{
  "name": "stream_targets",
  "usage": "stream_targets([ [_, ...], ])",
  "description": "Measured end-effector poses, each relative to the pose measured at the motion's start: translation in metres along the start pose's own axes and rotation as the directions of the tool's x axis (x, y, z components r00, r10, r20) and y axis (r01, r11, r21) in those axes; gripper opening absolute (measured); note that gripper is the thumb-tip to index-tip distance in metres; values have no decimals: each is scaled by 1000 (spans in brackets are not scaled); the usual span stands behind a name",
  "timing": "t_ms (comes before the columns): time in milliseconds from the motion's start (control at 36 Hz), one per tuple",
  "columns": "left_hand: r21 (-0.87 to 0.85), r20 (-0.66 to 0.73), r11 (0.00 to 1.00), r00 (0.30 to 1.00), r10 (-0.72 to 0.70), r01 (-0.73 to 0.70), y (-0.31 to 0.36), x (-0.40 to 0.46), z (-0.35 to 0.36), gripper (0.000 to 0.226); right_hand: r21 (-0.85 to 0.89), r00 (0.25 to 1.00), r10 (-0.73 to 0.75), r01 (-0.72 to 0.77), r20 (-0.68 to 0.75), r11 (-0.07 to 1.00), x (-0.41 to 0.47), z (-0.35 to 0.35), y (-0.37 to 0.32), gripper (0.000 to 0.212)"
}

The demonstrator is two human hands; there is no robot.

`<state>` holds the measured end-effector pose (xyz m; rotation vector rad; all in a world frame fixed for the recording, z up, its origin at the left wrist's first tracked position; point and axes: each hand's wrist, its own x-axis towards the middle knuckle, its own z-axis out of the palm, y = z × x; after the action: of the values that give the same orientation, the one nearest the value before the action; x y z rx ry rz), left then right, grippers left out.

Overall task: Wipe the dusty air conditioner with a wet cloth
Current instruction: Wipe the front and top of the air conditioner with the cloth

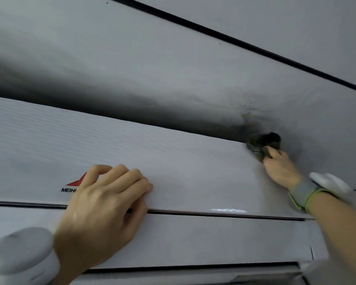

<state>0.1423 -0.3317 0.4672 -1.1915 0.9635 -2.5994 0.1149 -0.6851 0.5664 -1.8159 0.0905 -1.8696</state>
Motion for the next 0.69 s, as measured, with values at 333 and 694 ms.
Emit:
stream_targets([
  [333,-13,-8,999,999,-38,38,8,-1,-7,26,145,926,-375,376,-37,915,-81,36,-109,43],
  [694,5,124,999,991,-54,54,10,-5,-17,39,122,758,-652,646,19,754,-114,39,-113,43],
])
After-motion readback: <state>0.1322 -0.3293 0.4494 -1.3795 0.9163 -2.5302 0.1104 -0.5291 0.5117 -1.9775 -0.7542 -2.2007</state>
